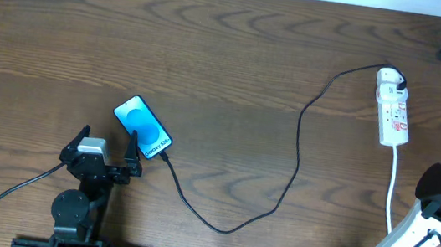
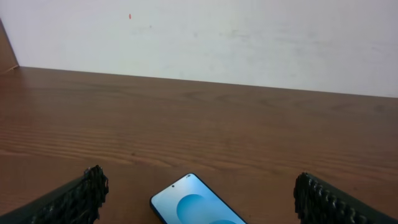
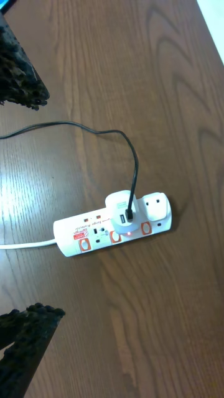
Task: Plug charger to phone and switch on socket
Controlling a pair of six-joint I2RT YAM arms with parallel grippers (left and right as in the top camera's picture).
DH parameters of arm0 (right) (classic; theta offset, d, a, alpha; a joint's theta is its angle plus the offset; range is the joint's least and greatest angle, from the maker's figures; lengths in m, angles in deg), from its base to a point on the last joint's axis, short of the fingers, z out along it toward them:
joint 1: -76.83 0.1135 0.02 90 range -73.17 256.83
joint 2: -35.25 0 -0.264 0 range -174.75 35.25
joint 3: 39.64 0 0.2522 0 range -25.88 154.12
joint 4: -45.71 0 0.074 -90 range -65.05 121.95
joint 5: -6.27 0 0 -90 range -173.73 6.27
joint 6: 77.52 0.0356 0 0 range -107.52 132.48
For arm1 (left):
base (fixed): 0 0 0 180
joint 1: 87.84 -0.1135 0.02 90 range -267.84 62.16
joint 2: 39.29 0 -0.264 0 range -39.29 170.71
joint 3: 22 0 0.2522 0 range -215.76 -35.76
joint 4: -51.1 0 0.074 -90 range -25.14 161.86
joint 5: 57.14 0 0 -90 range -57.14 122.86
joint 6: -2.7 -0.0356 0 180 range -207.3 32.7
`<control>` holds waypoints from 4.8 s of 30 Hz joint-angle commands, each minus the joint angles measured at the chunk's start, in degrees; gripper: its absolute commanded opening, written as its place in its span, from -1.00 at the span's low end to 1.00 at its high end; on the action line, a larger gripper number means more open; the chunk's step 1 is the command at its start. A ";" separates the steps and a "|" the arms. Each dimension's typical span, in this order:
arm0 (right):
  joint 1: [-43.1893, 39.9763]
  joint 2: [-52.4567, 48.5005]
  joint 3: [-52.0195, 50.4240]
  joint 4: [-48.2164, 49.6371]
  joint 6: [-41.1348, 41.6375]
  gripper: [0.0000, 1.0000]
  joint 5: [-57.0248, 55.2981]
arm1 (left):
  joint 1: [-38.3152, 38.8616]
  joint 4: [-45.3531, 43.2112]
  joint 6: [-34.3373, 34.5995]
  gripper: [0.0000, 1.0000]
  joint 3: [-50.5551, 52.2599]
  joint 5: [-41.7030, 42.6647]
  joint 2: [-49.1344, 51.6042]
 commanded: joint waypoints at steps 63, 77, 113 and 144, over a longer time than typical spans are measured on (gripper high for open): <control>2.34 18.56 -36.98 30.60 1.29 0.99 -0.13 | 0.24 2.32 -0.20 0.96 0.63 2.64 -0.35; 14.64 32.98 -73.70 60.37 1.27 0.98 1.09 | 0.24 2.34 -0.20 0.96 0.63 2.64 -0.35; 19.39 88.61 -134.22 108.80 1.68 0.98 0.22 | 0.24 2.34 -0.17 0.96 0.63 2.64 -0.35; 19.30 125.90 -156.08 99.76 12.81 0.99 -11.58 | 0.24 2.32 -0.17 0.96 0.63 2.64 -0.35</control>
